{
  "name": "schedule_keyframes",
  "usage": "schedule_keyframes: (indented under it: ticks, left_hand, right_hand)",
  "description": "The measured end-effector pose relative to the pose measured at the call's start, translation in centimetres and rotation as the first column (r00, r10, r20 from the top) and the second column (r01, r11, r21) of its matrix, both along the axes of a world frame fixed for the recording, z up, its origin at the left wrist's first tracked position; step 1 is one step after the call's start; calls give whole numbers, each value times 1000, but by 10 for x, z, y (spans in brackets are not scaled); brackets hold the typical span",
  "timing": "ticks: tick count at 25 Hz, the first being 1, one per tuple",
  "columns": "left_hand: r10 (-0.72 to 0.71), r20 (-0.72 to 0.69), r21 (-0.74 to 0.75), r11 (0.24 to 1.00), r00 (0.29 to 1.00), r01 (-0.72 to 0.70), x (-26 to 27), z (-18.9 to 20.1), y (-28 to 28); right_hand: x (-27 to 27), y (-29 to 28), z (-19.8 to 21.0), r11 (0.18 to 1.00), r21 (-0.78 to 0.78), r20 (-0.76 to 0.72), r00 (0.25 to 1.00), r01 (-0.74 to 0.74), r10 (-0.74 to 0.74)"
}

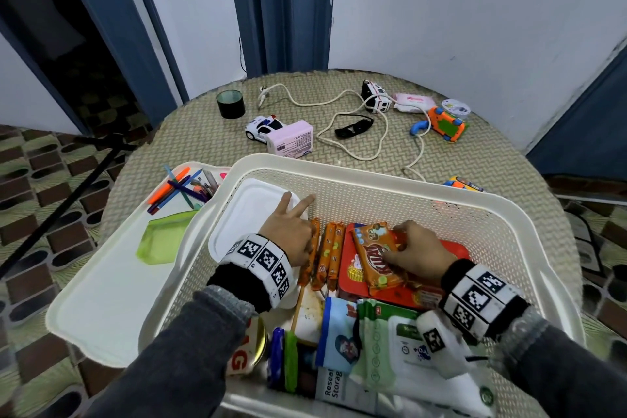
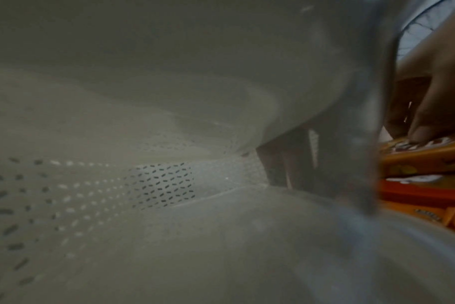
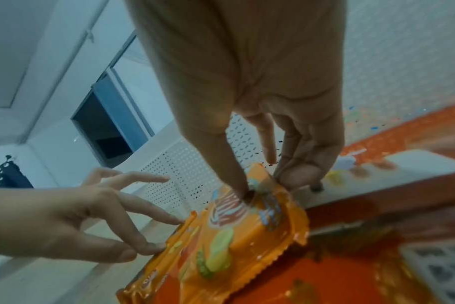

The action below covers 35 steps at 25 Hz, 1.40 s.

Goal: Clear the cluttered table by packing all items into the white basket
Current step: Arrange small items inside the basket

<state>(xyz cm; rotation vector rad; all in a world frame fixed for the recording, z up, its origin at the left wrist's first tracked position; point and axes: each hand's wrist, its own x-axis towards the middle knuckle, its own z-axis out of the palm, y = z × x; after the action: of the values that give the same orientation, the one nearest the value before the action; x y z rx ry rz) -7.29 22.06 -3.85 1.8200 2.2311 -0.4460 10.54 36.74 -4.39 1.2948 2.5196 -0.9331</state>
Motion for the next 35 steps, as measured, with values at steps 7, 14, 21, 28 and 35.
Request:
schedule_keyframes:
  ticks: [7, 14, 21, 28, 35]
  left_hand:
    - [4, -17, -3, 1000, 1000, -4, -3, 0, -1]
    - [60, -36, 29, 998, 998, -59, 0, 1, 1]
    - [89, -32, 33, 996, 996, -88, -1, -2, 2]
    - [76, -33, 44, 996, 997, -74, 1, 1, 0]
    - [79, -42, 23, 997, 996, -78, -2, -1, 2]
  right_hand:
    - [-4, -11, -6, 993, -114, -156, 987, 32, -50]
    - [-47, -30, -7, 975, -202, -305, 941, 87, -148]
    - [-66, -32, -6, 988, -90, -143, 980, 126, -138]
    - [-87, -43, -12, 988, 1, -156, 976, 157, -155]
    - [-62, -61, -28, 996, -92, -428, 902, 18, -56]
